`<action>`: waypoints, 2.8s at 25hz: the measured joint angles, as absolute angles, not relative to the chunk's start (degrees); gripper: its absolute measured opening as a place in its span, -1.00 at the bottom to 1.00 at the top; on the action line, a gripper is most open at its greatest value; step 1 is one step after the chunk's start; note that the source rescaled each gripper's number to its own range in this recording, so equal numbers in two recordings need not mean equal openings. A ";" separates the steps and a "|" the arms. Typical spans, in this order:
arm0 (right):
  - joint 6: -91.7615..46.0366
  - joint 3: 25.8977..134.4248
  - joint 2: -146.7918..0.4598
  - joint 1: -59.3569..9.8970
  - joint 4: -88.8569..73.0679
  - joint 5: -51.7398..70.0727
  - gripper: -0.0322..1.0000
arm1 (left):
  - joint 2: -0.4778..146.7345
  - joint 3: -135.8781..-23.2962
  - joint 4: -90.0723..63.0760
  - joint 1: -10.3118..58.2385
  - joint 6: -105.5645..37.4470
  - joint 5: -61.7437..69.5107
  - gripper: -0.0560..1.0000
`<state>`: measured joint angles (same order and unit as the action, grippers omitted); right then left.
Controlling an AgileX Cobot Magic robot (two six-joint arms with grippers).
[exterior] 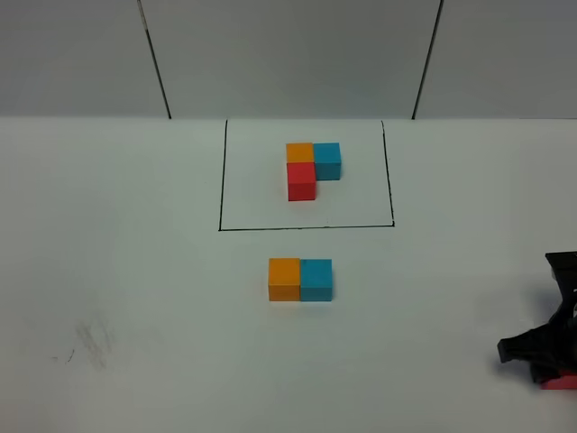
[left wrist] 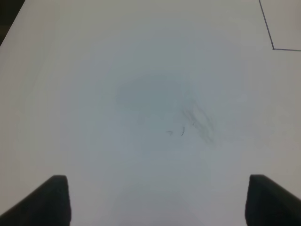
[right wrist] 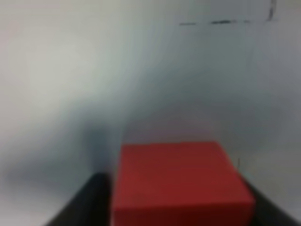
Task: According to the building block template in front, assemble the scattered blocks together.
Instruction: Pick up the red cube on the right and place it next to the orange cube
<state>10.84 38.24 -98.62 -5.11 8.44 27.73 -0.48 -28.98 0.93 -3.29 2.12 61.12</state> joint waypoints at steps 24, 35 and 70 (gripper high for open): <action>30.42 38.19 -73.88 -26.63 3.01 40.12 -0.93 | -0.48 -28.98 0.93 -3.29 2.12 61.12 0.32; 70.48 50.69 -91.51 -51.61 15.67 45.02 -0.93 | -0.48 -28.98 0.93 -3.29 2.12 61.12 0.32; 54.09 86.57 -124.40 -51.35 8.82 48.34 -0.93 | -0.48 -28.98 0.93 -3.29 2.18 61.12 0.32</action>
<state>54.09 86.57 -124.40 -51.35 8.82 48.34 -0.48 -28.98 0.93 -3.29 2.18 61.12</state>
